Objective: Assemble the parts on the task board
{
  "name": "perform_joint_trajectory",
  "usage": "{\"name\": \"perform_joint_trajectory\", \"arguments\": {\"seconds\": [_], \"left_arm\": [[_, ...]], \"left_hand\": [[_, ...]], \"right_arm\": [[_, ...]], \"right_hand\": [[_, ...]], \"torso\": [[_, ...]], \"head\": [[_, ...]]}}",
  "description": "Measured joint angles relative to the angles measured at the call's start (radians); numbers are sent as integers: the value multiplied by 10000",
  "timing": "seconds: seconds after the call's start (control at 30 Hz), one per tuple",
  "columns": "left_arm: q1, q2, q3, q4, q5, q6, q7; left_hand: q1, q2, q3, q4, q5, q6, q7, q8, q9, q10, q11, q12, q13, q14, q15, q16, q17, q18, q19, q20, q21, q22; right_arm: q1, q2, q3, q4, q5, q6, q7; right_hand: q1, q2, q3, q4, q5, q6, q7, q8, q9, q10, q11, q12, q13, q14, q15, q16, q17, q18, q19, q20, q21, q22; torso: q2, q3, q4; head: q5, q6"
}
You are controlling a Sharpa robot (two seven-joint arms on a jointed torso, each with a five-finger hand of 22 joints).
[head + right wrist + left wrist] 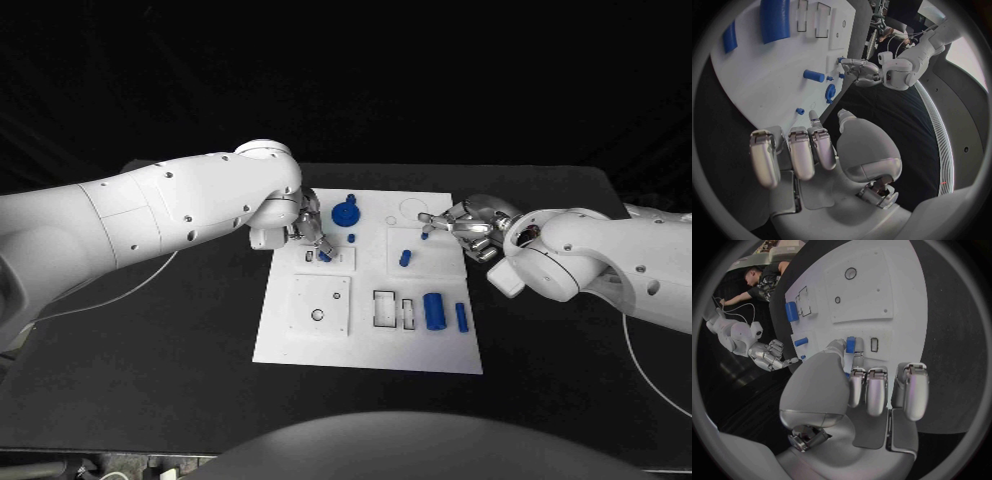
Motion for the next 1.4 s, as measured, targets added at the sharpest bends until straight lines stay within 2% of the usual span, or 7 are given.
{"name": "perform_joint_trajectory", "arguments": {"seconds": [0.8, 1.13, 1.4], "left_arm": [[-5, 28, -1, -91, -50, -88, -1], [-6, 47, -4, -92, -72, -131, -2], [-16, 92, -6, -137, -87, -123, -2]], "left_hand": [[11, 11, -2, 1, -48, -3, 3, -59, 31, 0, 0, 0, -1, 0, 0, 0, 0, 0, 0, 0, 0, 0], [11, 10, 54, 1, -49, -20, 20, -79, 30, 0, 0, 0, -1, 0, 0, 0, 7, 0, 0, 0, 0, 0], [10, 10, 54, 1, -114, -21, 20, -114, 26, 0, 0, 0, -1, 0, 0, 0, 6, -1, 0, 0, 0, 0]], "right_arm": [[0, 1, 0, 3, 0, -1, 0], [0, 3, 0, 15, -2, -1, 0], [0, -14, 0, 26, -2, -2, 0]], "right_hand": [[0, 0, 0, 0, 0, 0, 0, 0, -2, 0, 0, 0, 0, 0, 0, 0, -1, 0, 0, 0, 0, -2], [0, 0, 1, 0, 0, 0, 0, 0, -3, 0, 0, 0, 0, 0, 0, 0, -2, 0, 0, 0, 0, -2], [0, 0, -29, -30, 0, 0, 0, 0, -3, 0, 0, 0, 0, 0, 0, 0, 1, 0, 0, 0, 0, 6]], "torso": [[-1, -6, 7], [-1, 0, -15], [1, 0, 2]], "head": [[19, 0], [65, 0], [2, -1]]}}
